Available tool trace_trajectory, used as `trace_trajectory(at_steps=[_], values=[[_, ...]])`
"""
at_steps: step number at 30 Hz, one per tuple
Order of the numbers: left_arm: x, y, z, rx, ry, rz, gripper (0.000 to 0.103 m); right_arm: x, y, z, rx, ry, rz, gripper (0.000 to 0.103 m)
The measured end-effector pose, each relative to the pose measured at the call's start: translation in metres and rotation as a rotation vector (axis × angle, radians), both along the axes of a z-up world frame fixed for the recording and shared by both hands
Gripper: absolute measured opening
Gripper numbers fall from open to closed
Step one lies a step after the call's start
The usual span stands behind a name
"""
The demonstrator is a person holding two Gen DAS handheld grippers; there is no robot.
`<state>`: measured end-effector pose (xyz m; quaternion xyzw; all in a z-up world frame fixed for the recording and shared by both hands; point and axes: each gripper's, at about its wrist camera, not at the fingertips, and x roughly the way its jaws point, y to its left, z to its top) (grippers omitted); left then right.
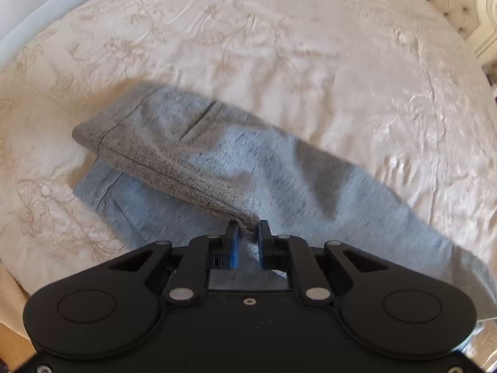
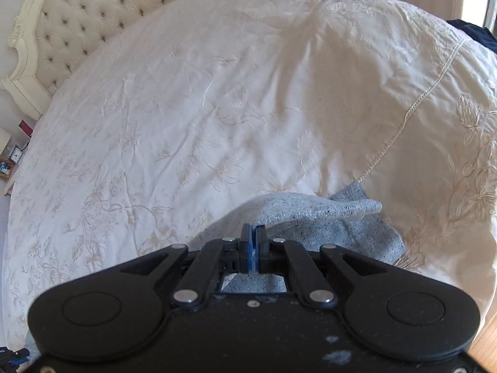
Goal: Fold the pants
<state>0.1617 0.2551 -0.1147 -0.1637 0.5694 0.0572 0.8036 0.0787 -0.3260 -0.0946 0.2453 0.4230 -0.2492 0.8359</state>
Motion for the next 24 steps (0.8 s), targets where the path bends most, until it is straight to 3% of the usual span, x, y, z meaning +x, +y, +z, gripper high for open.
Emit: trace_trajectory(at_steps=[5, 6, 8, 14, 15, 19, 24], values=[[-0.022, 0.003, -0.057, 0.053, 0.138, -0.014, 0.016, -0.033, -0.011, -0.085, 0.062, 0.171, -0.088, 0.002], [-0.022, 0.002, -0.062, 0.077, 0.158, -0.019, 0.005, -0.038, -0.012, -0.101, 0.068, 0.207, -0.092, 0.002], [-0.022, 0.002, -0.064, 0.108, 0.172, -0.031, 0.002, -0.046, -0.011, -0.116, 0.086, 0.214, -0.106, 0.002], [-0.014, 0.010, -0.046, 0.140, 0.149, -0.020, 0.002, -0.046, -0.016, -0.098, 0.066, 0.153, -0.072, 0.004], [-0.013, 0.010, -0.042, 0.140, 0.146, -0.014, 0.002, -0.044, -0.019, -0.096, 0.080, 0.141, -0.062, 0.010], [-0.016, -0.013, -0.024, 0.158, 0.104, -0.031, 0.003, -0.054, -0.038, -0.084, 0.192, 0.086, -0.098, 0.021], [-0.014, -0.080, -0.010, 0.146, 0.057, -0.109, 0.004, -0.078, -0.070, -0.088, 0.358, 0.019, -0.224, 0.030]])
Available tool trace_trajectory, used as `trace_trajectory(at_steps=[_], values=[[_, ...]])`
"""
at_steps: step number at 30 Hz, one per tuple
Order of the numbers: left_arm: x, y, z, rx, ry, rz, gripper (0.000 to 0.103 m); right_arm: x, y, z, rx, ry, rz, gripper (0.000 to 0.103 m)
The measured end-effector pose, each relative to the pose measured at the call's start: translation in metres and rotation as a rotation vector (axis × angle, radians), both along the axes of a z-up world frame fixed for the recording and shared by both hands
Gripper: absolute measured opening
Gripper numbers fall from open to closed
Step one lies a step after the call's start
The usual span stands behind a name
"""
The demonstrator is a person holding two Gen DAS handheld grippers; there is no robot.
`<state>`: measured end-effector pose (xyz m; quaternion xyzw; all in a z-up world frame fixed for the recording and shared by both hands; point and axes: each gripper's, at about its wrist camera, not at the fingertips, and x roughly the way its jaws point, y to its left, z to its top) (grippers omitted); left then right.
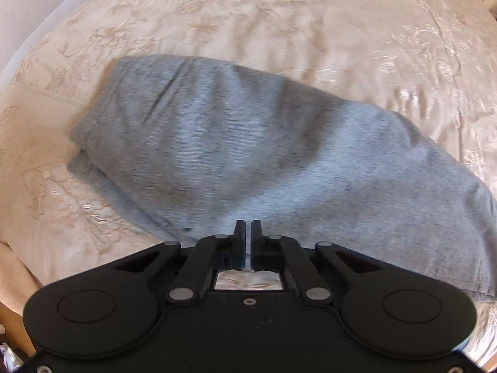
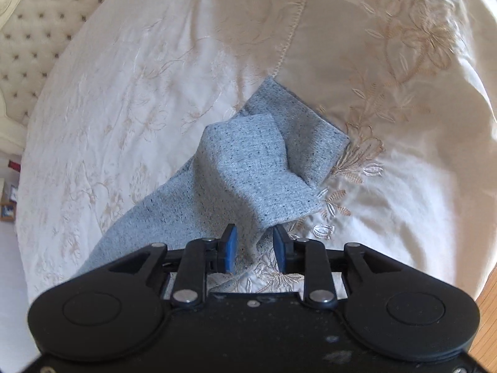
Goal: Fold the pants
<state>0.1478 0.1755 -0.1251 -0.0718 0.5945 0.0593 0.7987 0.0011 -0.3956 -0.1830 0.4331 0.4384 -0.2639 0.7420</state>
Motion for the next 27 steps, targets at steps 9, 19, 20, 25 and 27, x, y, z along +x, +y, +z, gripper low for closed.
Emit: trace_trajectory(at_steps=[9, 19, 20, 25, 27], values=[[0.012, -0.165, -0.024, -0.032, 0.031, -0.303, 0.012, -0.017, -0.041, -0.035, 0.224, -0.065, -0.169, 0.031], [0.009, -0.248, -0.074, 0.120, 0.127, -0.521, 0.016, -0.031, -0.054, -0.032, 0.328, -0.112, -0.218, 0.032], [0.009, -0.248, -0.075, 0.121, 0.129, -0.521, 0.016, -0.034, -0.055, -0.030, 0.328, -0.120, -0.223, 0.032], [0.019, -0.235, -0.075, 0.063, 0.162, -0.478, 0.015, -0.039, -0.062, -0.036, 0.356, -0.122, -0.256, 0.033], [0.026, -0.221, -0.075, 0.017, 0.180, -0.433, 0.015, -0.036, -0.063, -0.042, 0.365, -0.123, -0.269, 0.033]])
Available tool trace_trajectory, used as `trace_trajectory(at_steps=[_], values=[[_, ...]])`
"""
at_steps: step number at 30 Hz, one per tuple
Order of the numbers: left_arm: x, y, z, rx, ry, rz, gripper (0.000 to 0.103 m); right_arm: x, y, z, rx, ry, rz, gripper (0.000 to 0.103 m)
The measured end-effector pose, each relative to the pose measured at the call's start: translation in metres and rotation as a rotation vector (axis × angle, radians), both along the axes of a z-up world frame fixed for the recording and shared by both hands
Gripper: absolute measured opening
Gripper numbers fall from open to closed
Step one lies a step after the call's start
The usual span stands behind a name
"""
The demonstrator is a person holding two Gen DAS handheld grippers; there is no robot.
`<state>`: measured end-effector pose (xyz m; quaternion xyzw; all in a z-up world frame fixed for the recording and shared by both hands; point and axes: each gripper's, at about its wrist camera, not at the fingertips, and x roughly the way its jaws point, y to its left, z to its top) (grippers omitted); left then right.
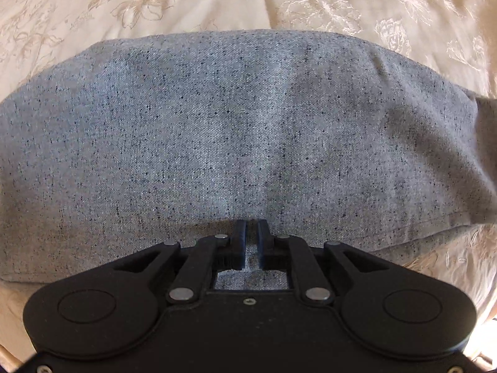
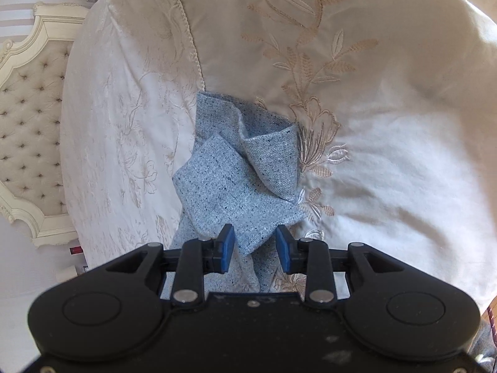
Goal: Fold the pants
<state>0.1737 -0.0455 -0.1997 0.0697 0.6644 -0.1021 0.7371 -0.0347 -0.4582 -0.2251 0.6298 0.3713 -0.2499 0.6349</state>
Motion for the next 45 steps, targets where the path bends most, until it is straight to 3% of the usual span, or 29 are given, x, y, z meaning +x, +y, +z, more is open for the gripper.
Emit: trace_trajectory(at_steps=[2, 4, 10, 13, 17, 19, 20, 24, 27, 30, 40, 41, 42, 43, 45], values=[[0.004, 0.010, -0.001, -0.025, 0.019, 0.035, 0.015, 0.006, 0.001, 0.000, -0.030, -0.002, -0.007, 0.032], [0.006, 0.015, -0.001, -0.033, 0.026, 0.045, 0.015, 0.021, 0.003, 0.016, -0.137, -0.019, 0.038, 0.007], [0.004, 0.020, 0.000, -0.015, 0.009, 0.036, 0.015, 0.077, 0.031, 0.111, -0.601, -0.157, 0.460, 0.005], [-0.001, 0.012, -0.002, -0.011, 0.002, 0.052, 0.014, 0.074, 0.039, 0.115, -0.727, -0.095, 0.551, 0.003], [0.002, 0.011, -0.002, -0.011, 0.007, 0.055, 0.014, 0.066, 0.021, 0.053, -0.733, 0.228, 0.661, 0.003], [0.003, 0.014, -0.003, -0.019, 0.011, 0.064, 0.014, 0.060, 0.014, 0.044, -0.743, 0.306, 0.690, 0.004], [0.005, 0.013, -0.003, -0.024, 0.013, 0.070, 0.014, 0.057, 0.012, 0.051, -0.759, 0.283, 0.679, 0.006], [0.012, 0.015, -0.010, -0.027, 0.014, 0.074, 0.014, 0.066, 0.010, 0.081, -0.862, 0.153, 0.698, 0.030], [0.010, 0.018, -0.007, -0.030, 0.016, 0.080, 0.014, 0.091, 0.005, 0.072, -0.840, 0.125, 0.803, 0.030], [0.010, 0.022, -0.009, -0.041, 0.017, 0.098, 0.014, 0.118, -0.002, 0.048, -0.828, 0.153, 0.889, 0.030], [0.008, 0.036, -0.004, -0.056, 0.020, 0.118, 0.014, 0.143, -0.016, 0.013, -0.754, 0.118, 0.980, 0.033], [0.008, 0.036, -0.003, -0.058, 0.023, 0.120, 0.014, 0.142, -0.017, 0.014, -0.738, 0.111, 0.979, 0.032], [0.008, 0.037, 0.000, -0.064, 0.026, 0.124, 0.014, 0.142, -0.016, 0.013, -0.723, 0.107, 0.981, 0.024], [0.008, 0.037, 0.003, -0.083, 0.029, 0.128, 0.014, 0.143, -0.014, 0.014, -0.715, 0.114, 0.999, 0.006], [0.007, 0.039, 0.014, -0.134, 0.025, 0.130, 0.015, 0.143, -0.002, 0.022, -0.781, 0.153, 1.050, 0.005]])
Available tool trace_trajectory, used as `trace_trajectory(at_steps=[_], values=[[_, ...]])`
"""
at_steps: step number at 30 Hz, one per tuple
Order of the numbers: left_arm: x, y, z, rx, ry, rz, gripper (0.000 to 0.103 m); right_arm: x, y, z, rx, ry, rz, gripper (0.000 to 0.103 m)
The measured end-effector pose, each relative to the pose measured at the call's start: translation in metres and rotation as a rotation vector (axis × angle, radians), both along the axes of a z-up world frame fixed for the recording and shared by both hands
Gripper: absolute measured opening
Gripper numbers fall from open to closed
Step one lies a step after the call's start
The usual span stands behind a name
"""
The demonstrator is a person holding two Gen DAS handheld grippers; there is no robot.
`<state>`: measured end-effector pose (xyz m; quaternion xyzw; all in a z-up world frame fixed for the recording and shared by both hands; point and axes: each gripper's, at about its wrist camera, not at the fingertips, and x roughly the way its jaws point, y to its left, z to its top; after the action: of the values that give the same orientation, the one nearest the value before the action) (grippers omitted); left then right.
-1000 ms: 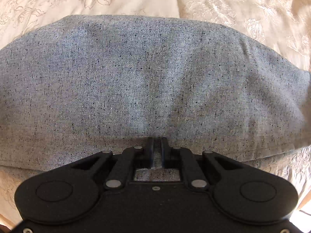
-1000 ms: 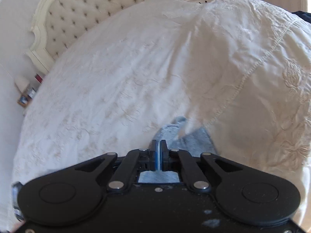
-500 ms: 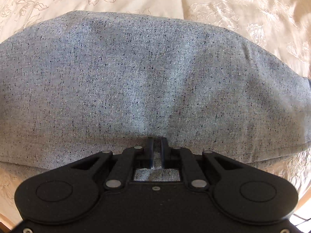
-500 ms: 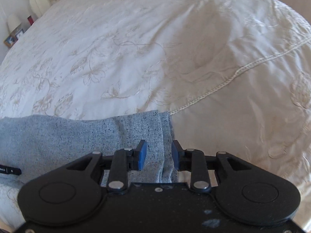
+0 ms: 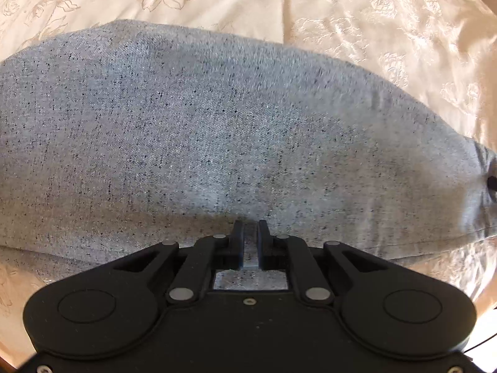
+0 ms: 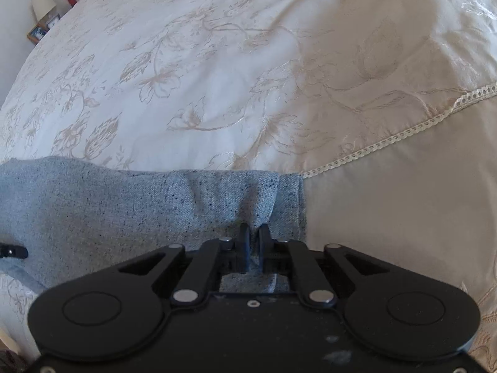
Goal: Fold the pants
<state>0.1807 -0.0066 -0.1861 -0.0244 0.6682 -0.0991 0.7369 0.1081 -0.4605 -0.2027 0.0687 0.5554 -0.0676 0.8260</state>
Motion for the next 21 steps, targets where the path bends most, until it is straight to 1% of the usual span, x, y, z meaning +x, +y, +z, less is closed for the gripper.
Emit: trace_trajectory(at_steps=[2, 3, 4, 6, 8, 10, 11, 13, 16, 17, 18, 19, 20, 21], values=[[-0.002, -0.002, 0.008, -0.023, -0.019, -0.011, 0.015, -0.001, 0.006, 0.005, -0.107, 0.016, 0.009, 0.004], [-0.002, -0.004, 0.010, -0.024, -0.024, -0.023, 0.015, -0.002, 0.004, 0.004, -0.128, 0.020, -0.012, 0.003], [-0.002, -0.006, 0.011, -0.022, -0.021, -0.034, 0.015, -0.005, 0.000, 0.001, -0.128, 0.032, -0.032, 0.003], [-0.003, -0.011, 0.010, -0.008, -0.016, -0.059, 0.015, -0.005, -0.001, -0.004, -0.095, 0.028, -0.049, 0.004], [-0.003, -0.012, 0.011, 0.006, -0.021, -0.081, 0.015, -0.004, -0.006, -0.003, -0.055, 0.017, -0.070, 0.011], [-0.004, -0.010, 0.015, 0.008, -0.033, -0.091, 0.015, -0.009, -0.015, 0.008, -0.040, -0.008, -0.118, 0.018], [-0.005, -0.008, 0.017, 0.006, -0.033, -0.088, 0.015, -0.014, -0.017, 0.015, -0.029, -0.034, -0.129, 0.018], [-0.005, -0.002, 0.017, 0.004, -0.021, -0.078, 0.015, -0.025, -0.017, 0.032, 0.023, -0.076, -0.114, 0.018], [-0.009, 0.008, 0.009, 0.026, 0.018, -0.062, 0.015, -0.044, 0.000, 0.042, 0.087, -0.086, -0.060, 0.018], [-0.010, 0.011, 0.005, 0.035, 0.035, -0.059, 0.015, -0.051, 0.005, 0.038, 0.080, -0.064, -0.035, 0.018], [-0.011, 0.014, 0.001, 0.039, 0.052, -0.059, 0.015, -0.055, 0.010, 0.029, 0.041, -0.010, -0.015, 0.018], [-0.012, 0.017, -0.001, 0.042, 0.061, -0.056, 0.015, -0.060, 0.016, 0.017, -0.031, 0.070, -0.007, 0.015], [-0.013, 0.019, 0.000, 0.041, 0.060, -0.051, 0.015, -0.066, 0.018, 0.008, -0.082, 0.132, -0.014, 0.016], [-0.015, 0.023, 0.004, 0.035, 0.049, -0.048, 0.015, -0.074, 0.018, 0.005, -0.096, 0.152, -0.032, 0.018]])
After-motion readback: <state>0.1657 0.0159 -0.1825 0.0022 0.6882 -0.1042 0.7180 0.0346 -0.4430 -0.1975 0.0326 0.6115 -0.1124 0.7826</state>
